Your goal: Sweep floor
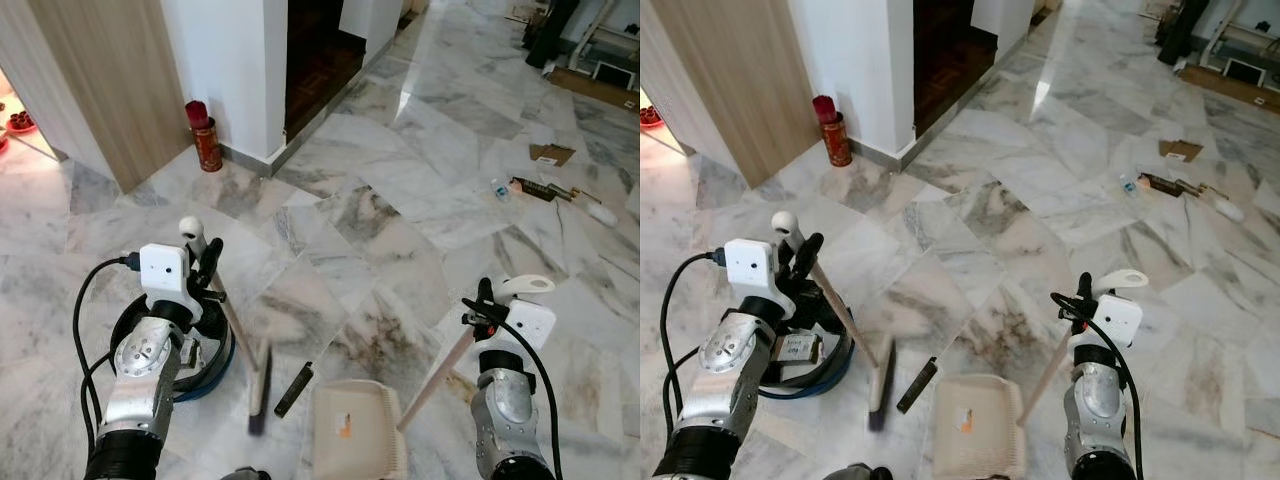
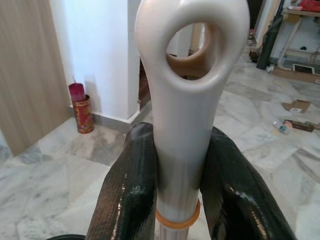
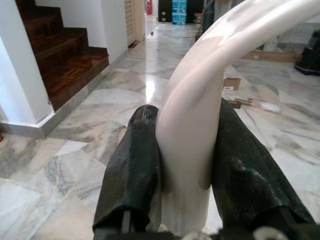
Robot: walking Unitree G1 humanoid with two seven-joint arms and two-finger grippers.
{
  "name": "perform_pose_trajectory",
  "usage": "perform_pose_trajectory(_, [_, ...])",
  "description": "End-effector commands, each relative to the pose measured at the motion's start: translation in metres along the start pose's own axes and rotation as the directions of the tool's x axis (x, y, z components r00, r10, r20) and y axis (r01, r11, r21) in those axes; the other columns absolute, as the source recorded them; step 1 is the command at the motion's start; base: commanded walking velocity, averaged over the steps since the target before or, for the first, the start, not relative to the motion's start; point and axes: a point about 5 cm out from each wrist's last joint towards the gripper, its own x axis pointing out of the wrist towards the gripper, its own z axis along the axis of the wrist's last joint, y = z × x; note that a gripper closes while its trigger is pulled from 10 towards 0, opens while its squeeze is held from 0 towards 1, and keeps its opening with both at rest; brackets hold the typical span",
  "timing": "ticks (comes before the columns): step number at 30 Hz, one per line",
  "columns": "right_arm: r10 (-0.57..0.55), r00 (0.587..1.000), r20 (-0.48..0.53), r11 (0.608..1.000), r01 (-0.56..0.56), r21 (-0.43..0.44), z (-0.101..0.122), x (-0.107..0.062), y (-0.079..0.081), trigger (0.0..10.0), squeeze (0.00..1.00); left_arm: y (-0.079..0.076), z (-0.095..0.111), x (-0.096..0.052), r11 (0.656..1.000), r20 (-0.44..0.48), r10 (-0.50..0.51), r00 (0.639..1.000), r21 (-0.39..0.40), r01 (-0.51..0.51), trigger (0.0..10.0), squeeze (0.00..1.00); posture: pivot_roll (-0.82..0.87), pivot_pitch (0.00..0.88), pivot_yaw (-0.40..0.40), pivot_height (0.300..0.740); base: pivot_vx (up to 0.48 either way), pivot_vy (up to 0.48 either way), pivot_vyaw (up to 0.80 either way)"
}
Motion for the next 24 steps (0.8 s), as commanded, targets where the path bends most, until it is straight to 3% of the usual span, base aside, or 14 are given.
perform_pose_trajectory(1, [-0.012,1.0,0.023,1.0,0.012,0.0,0.004,0.0023,-0.0028,10.0,0.0,-0.0008,0.0068,0.0005,1.0,0.033,-0.01,0.999,0.013,0.009,10.0,0.0,0.22,0.133,-0.087,0.74,0.0,0.0,0.0])
perform_pose_trajectory(20, [0.017,1.0,0.025,1.0,-0.017,0.009,0.0049,0.0036,0.0017,10.0,0.0,-0.0019,0.0053,-0.0003,1.0,0.027,-0.007,1.0,0.023,0.006,10.0,0.0,0.22,0.106,-0.091,0.74,0.0,0.0,0.0])
perform_pose_trajectory(24, [0.026,0.999,0.026,1.0,-0.026,0.012,0.0054,0.0044,0.0026,10.0,0.0,-0.0017,0.0051,-0.001,1.0,0.028,-0.004,1.0,0.023,0.004,10.0,0.0,0.22,0.101,-0.092,0.74,0.249,0.0,0.0])
